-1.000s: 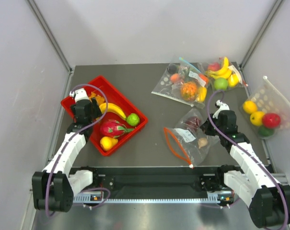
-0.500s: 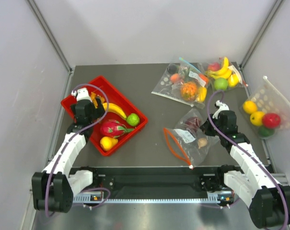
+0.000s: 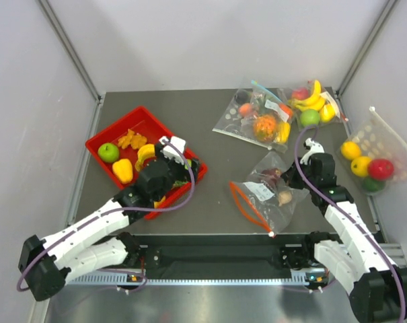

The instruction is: Open the zip-top bag and remove the fake food

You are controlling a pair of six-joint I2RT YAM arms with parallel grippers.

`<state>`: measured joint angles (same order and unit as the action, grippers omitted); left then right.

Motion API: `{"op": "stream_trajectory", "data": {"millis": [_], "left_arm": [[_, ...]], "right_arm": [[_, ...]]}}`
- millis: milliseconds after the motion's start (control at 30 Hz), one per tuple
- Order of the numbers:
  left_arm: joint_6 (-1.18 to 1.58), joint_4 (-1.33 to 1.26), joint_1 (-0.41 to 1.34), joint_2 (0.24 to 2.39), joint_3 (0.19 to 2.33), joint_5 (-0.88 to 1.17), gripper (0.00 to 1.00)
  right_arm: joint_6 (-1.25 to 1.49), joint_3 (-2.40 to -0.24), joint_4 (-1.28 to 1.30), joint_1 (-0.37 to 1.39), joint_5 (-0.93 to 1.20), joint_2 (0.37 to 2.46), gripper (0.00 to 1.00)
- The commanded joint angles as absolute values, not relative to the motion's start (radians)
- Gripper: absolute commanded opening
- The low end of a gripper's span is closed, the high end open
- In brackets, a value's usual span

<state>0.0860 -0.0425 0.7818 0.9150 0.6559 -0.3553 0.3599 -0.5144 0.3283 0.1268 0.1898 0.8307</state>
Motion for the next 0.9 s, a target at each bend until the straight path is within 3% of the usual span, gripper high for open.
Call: {"op": "stream_trajectory", "data": {"millis": [0, 267, 400, 867], "left_arm": [[0.041, -0.178, 0.873, 0.951, 0.649, -0.283, 0.99], [0.072, -0.464, 1.095, 1.104, 0.515, 0.083, 0.97], [0.086, -0.563, 1.176, 1.213, 0.508, 0.17, 0.97], [0.095, -0.922, 1.244, 1.618, 0.603, 0.069, 0.99]], "right_arm": [[0.386, -0.58, 0.313, 0.126, 0.204, 0.808, 0.0], [0.425, -0.557, 0.29, 0.124, 0.204, 0.805, 0.0], [0.434, -0.549, 0.279, 0.124, 0.204, 0.814, 0.0], [0.446, -0.515, 0.278, 0.126, 0.221, 0.793, 0.0]]}}
